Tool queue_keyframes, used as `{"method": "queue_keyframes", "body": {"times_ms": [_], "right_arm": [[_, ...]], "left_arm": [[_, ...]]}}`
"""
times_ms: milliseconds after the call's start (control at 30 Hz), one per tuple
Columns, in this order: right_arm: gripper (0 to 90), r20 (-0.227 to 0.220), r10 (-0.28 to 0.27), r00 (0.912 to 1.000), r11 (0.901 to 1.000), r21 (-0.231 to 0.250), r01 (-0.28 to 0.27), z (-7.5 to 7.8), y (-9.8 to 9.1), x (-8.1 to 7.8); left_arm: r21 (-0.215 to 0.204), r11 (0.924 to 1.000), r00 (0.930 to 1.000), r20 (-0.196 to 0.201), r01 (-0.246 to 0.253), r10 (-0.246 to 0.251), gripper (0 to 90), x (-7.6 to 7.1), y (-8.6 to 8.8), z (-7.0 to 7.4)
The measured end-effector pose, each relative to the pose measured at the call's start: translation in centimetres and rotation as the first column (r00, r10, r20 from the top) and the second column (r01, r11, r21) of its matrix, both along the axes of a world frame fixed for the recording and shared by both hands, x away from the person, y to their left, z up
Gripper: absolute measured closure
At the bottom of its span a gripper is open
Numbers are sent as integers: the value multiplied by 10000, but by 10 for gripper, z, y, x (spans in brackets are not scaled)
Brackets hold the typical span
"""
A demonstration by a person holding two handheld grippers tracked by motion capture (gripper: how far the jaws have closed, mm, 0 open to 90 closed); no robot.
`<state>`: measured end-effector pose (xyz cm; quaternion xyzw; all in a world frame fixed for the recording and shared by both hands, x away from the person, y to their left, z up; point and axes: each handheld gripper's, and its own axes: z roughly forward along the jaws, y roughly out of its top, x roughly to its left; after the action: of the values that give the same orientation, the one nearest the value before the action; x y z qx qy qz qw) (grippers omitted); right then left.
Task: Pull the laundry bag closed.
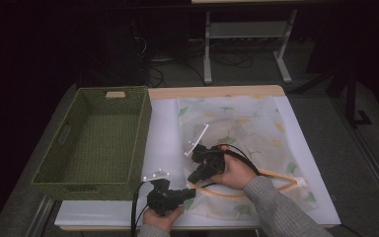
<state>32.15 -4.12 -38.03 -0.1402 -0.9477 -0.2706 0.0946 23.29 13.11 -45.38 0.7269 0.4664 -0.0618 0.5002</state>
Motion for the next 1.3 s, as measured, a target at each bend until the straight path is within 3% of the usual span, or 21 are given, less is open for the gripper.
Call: {"method": "queue_keyframes", "body": {"times_ms": [333, 667, 867, 1300], "right_arm": [[800, -258, -215, 9994, 9998, 36, 216, 2, -6, 1], [731, -195, -339, 9992, 9988, -349, 332, -2, -2, 1], [752, -77, -518, 9986, 9965, -664, 512, -3, -6, 3], [816, -144, -861, 9962, 9956, -382, 855, -6, -24, 4]], "left_arm": [[295, 9994, 9995, 236, 193, -200, 859, 7, -19, 1], [381, 9990, 9993, 267, 238, -249, 854, 9, -23, 0], [375, 9990, 9992, 298, 244, -256, 846, 7, -23, 1], [277, 9993, 9991, 332, 268, -277, 846, 6, -18, 2]]}}
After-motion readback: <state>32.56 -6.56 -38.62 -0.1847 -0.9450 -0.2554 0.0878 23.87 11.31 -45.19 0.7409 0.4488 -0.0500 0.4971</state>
